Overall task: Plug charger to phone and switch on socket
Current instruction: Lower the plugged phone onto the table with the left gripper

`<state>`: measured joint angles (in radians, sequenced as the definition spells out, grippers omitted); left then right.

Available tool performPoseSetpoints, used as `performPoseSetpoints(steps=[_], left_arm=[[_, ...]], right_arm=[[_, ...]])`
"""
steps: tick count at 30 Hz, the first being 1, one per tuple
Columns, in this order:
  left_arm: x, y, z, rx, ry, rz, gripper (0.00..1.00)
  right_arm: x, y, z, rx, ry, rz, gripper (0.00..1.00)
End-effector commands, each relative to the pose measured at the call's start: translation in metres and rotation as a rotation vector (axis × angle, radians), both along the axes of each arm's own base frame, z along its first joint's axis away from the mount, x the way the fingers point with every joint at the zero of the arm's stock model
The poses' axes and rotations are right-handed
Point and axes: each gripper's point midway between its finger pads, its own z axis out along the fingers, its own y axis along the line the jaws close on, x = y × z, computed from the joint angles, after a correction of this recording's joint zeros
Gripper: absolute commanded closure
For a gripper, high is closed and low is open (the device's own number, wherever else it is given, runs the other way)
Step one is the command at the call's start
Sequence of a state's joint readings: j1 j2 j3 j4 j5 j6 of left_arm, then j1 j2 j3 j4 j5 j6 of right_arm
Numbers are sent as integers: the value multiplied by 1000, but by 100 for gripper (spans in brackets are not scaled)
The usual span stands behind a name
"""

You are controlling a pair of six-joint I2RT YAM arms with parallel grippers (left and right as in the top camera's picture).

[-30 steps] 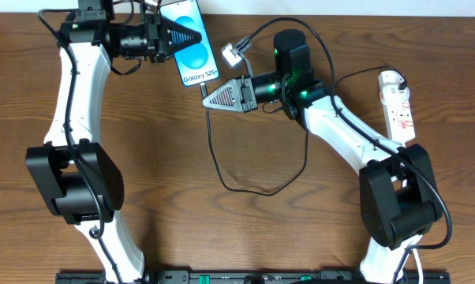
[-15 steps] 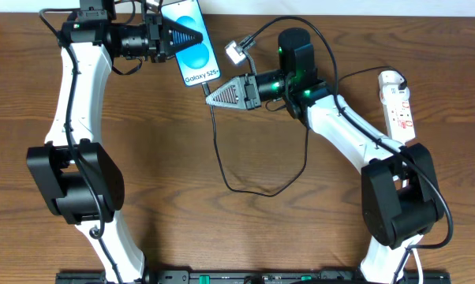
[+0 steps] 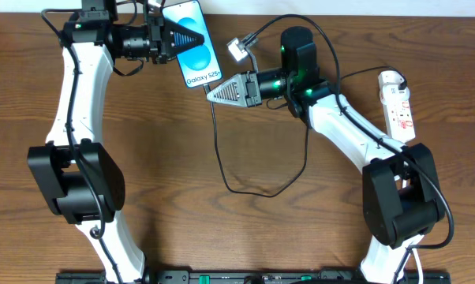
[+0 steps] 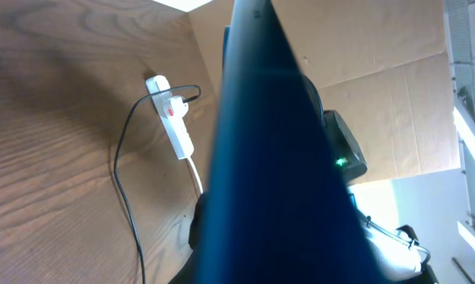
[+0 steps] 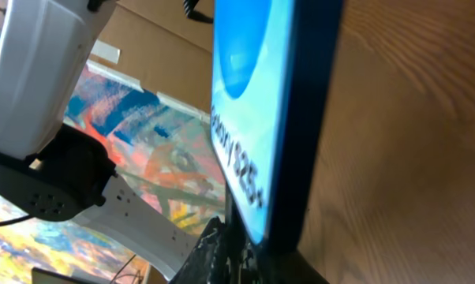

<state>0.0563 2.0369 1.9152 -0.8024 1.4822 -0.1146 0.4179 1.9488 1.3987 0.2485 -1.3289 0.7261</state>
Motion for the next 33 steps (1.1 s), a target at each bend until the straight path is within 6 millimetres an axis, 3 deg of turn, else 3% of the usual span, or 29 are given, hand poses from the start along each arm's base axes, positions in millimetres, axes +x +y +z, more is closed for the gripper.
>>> performPoseSetpoints(steps=[1,8,13,19,22,27,33], left_arm=[[-8,-3,14,-40,-30,-31,93],[-6,2,14,-40,-30,-21,92],[-4,2,10,-18,-28,-7,93],[0,4,3,19,-21,16,93],[5,7,-11,94,15,62,93],[3,15,-42,240,87,116,92],[-13,15,-58,278,103,74,93]], right_arm=[[7,-4,14,7,-41,-44,86],[2,-2,14,9,-40,-22,79],[-2,-3,15,21,-63,4,54],[-3,-3,15,28,-84,15,44],[-3,-3,13,25,-102,13,35],[4,-5,-9,-49,-75,-48,28],[19,-16,-61,-270,-34,-199,26]])
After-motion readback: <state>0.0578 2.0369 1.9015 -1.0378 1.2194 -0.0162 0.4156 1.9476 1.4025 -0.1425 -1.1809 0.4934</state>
